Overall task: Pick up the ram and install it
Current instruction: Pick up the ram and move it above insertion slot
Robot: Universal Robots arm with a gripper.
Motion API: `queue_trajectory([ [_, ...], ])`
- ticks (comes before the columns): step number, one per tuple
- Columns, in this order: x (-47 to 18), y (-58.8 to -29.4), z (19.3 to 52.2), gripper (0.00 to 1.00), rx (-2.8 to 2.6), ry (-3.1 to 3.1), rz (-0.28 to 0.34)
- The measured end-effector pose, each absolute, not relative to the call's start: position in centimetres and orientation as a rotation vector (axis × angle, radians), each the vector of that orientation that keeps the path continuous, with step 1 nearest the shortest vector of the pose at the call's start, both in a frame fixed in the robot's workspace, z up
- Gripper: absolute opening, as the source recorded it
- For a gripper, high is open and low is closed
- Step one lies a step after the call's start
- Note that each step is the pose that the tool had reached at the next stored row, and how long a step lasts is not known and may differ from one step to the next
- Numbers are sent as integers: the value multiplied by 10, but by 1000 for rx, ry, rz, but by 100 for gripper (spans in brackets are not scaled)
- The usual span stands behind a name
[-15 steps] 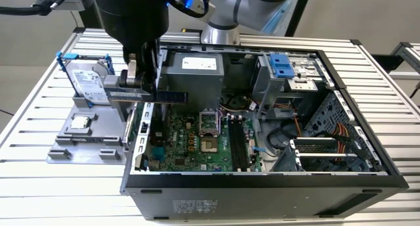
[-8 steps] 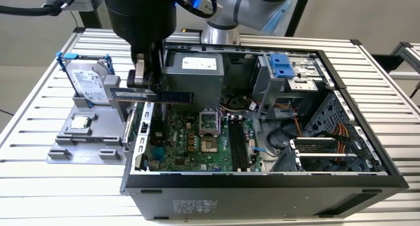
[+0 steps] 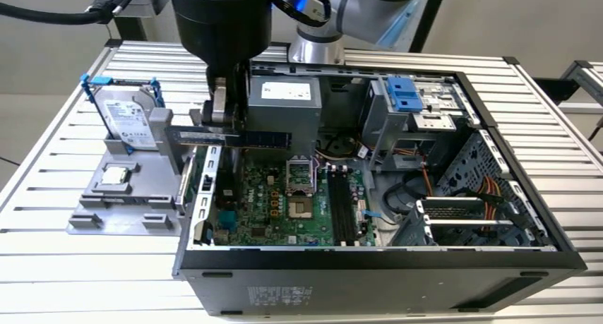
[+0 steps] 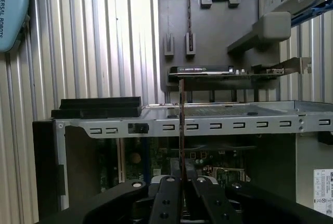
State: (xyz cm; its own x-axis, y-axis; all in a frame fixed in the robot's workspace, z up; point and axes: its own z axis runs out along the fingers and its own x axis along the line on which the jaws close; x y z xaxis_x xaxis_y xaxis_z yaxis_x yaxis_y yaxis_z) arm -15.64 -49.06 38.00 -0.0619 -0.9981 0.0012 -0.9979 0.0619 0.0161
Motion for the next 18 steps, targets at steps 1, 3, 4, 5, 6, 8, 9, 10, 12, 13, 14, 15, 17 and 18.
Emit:
queue_trajectory([
  [1, -155, -491, 380, 0, 2143, -2281, -17],
  [3, -152, -491, 380, 0, 2143, -2281, -17],
  [4, -150, -491, 380, 0, 2143, -2281, -17],
  [5, -148, -491, 380, 0, 2143, -2281, -17],
  [6, -146, -491, 380, 0, 2143, -2281, -17],
  [8, -143, -491, 380, 0, 2143, -2281, -17],
  [9, -142, -491, 380, 0, 2143, -2281, -17],
  [10, -140, -491, 380, 0, 2143, -2281, -17],
  [12, -137, -491, 380, 0, 2143, -2281, -17],
  [13, -135, -491, 380, 0, 2143, -2280, -17],
  [14, -133, -491, 380, 0, 2143, -2281, -17],
  [15, -132, -491, 380, 0, 2143, -2281, -17],
  [17, -128, -491, 380, 0, 2143, -2281, -17],
  [18, -126, -491, 380, 0, 2143, -2281, -17],
])
